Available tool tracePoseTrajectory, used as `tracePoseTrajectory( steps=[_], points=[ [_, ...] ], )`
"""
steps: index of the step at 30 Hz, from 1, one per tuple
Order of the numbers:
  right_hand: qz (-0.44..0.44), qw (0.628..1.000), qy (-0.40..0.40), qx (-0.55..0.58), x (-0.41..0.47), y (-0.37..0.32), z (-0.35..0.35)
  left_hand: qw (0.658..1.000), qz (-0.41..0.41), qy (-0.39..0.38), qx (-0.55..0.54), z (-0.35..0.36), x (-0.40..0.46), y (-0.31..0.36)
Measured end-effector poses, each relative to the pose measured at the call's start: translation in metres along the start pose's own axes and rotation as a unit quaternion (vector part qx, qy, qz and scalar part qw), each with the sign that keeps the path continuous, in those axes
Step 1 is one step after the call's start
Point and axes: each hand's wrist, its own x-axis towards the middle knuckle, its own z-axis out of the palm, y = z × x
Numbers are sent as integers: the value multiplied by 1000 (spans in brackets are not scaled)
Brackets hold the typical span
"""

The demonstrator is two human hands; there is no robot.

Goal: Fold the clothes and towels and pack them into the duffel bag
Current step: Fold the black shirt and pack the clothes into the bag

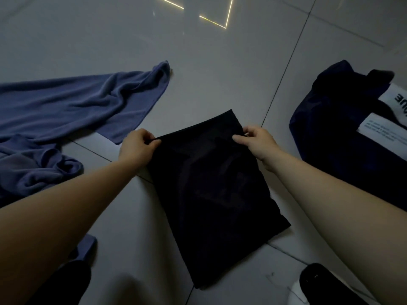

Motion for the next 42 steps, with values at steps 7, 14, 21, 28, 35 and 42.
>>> tracePoseTrajectory(
  steps=[7, 14, 21, 28, 35, 42],
  points=[
    [28, 985, -2, -168, 0, 15, 4, 978, 120, 94, 146, -22, 3, -15],
    [2, 916, -57, -396, -45, 24, -13, 806, 515, -98, 276, 39, -57, 10],
    [22, 883, -104, -458, -122, 86, -19, 591, 698, -211, 344, 47, -107, -56],
    [-281, 862, 7, -421, -112, 57, -9, 653, 694, -175, 246, 20, -100, -56],
    [-222, 735, -197, -610, -49, 47, -3, 710, 555, -197, 386, 22, -50, -37],
    [-195, 727, -189, -630, -40, 52, -14, 680, 607, -194, 364, 10, -24, -46]
  ],
)
